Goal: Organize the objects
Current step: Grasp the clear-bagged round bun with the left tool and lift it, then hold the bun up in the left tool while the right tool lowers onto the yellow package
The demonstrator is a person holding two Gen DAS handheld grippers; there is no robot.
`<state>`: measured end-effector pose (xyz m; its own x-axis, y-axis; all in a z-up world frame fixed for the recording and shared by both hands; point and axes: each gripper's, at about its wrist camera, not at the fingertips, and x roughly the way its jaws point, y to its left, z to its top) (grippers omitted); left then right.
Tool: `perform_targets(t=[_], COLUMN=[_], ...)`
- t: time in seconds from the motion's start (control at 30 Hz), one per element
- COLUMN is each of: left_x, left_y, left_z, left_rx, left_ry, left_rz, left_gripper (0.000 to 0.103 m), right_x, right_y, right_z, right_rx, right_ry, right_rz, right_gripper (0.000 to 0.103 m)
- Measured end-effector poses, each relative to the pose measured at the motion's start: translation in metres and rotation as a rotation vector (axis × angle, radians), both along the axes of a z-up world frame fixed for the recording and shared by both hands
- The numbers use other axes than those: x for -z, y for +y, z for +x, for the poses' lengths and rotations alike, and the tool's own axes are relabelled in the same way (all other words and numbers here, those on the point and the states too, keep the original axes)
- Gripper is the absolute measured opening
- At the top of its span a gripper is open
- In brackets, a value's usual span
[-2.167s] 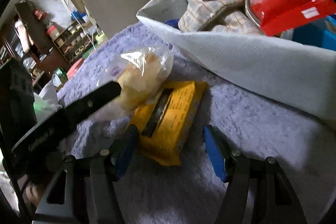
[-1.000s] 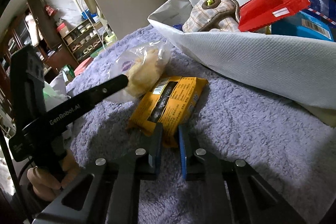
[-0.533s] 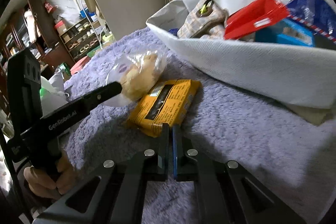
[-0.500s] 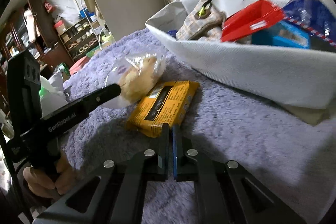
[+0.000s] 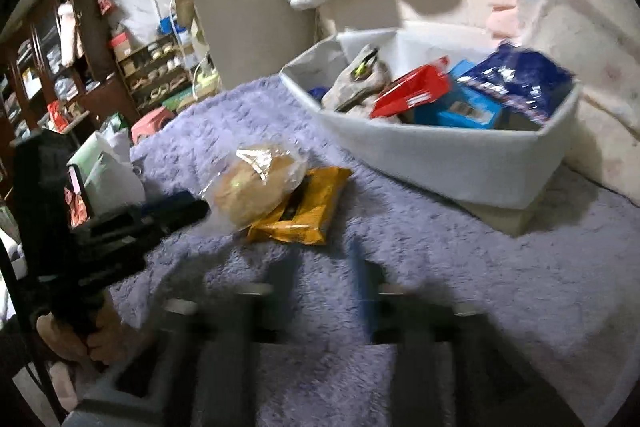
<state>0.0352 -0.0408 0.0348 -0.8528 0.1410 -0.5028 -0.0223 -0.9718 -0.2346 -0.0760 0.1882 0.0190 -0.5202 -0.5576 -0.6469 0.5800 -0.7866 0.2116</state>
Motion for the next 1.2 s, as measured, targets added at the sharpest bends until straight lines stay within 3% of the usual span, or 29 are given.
perform_targets(t=[0.03, 0.1, 0.13, 0.17, 0.23, 0.3, 0.4, 0.53, 0.6, 0.67, 0.8, 0.83, 0.97, 1.13, 1.2], left_x=[-0.005, -0.017, -0.022, -0.026, -0.027, -0.023, -0.007, 0.019, 0.022, 0.028, 0.039, 0.042, 0.04, 0.037, 0.041], left_y=[-0.002, -0.003, -0.002, 0.001, 0.004, 0.006, 0.002, -0.017, -0.022, -0.025, -0.034, -0.037, -0.043, -0.074, -0.083], left_z=[0.006, 0.014, 0.015, 0.01, -0.007, -0.037, -0.072, -0.093, -0.097, -0.099, -0.103, -0.104, -0.094, -0.077, -0.075], left_rx=[-0.011, -0.032, -0.012, 0.02, 0.089, 0.138, 0.173, 0.174, 0.187, 0.196, 0.208, 0.201, 0.116, -0.143, -0.179], left_ry=[0.042, 0.126, 0.177, 0.201, 0.195, 0.11, -0.024, -0.145, -0.156, -0.177, -0.238, -0.251, -0.227, -0.19, -0.195], left_rz=[0.006, -0.003, -0.02, -0.038, -0.085, -0.145, -0.155, -0.049, -0.011, 0.01, 0.08, 0.096, 0.077, 0.103, 0.136], left_gripper=[0.051, 0.063, 0.081, 0.091, 0.091, 0.091, 0.09, 0.092, 0.092, 0.1, 0.103, 0.103, 0.084, 0.083, 0.083], right_x=[0.0, 0.004, 0.007, 0.008, 0.008, 0.008, 0.008, 0.017, 0.026, 0.031, 0.034, 0.033, 0.029, 0.029, 0.029], right_y=[-0.007, -0.012, -0.023, -0.026, -0.031, -0.034, -0.043, -0.051, -0.052, -0.053, -0.055, -0.056, -0.065, -0.086, -0.094], right_z=[0.0, -0.004, -0.006, -0.006, -0.009, -0.012, -0.019, -0.032, -0.038, -0.042, -0.045, -0.044, -0.044, -0.053, -0.058], right_rx=[0.003, 0.012, 0.01, 0.008, 0.012, 0.013, 0.0, -0.034, -0.04, -0.041, -0.035, -0.036, -0.031, -0.003, 0.019], right_ry=[-0.007, -0.026, -0.036, -0.036, -0.021, -0.011, 0.001, -0.033, -0.08, -0.118, -0.138, -0.133, -0.112, -0.11, -0.114], right_rz=[0.001, -0.001, 0.01, 0.017, 0.026, 0.033, 0.035, 0.032, 0.032, 0.03, 0.03, 0.028, 0.032, 0.089, 0.111], right_gripper=[0.064, 0.064, 0.064, 0.064, 0.064, 0.064, 0.064, 0.064, 0.064, 0.064, 0.064, 0.064, 0.064, 0.064, 0.064])
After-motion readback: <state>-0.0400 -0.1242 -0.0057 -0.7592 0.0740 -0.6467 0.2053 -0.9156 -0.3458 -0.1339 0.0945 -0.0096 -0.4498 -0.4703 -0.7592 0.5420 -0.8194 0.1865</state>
